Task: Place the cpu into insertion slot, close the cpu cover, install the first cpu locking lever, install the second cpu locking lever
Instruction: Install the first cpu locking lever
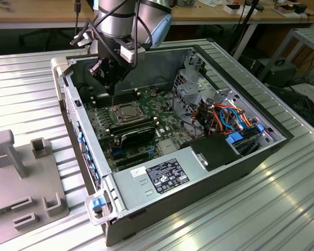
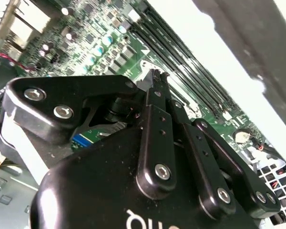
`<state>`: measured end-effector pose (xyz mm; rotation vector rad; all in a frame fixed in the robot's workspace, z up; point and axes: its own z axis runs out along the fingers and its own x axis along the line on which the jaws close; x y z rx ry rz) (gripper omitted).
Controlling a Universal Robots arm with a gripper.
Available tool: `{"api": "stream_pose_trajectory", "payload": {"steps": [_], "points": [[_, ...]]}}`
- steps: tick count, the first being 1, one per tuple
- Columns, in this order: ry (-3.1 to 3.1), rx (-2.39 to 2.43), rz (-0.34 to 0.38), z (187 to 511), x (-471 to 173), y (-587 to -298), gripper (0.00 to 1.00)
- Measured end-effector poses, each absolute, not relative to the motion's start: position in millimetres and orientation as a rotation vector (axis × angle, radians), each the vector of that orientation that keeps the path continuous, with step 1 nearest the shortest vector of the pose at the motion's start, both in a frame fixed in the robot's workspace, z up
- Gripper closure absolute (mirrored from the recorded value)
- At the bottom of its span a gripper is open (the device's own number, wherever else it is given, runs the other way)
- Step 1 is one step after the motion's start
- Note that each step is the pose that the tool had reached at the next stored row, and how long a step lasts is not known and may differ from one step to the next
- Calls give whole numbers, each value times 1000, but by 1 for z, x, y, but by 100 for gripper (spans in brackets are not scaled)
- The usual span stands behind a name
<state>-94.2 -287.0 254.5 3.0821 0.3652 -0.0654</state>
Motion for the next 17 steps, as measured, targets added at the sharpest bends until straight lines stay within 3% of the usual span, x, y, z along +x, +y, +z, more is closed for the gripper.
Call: {"api": "stream_pose_trajectory", "payload": {"steps": [17], "points": [[356, 3078, -63, 249, -91, -289, 89]]}}
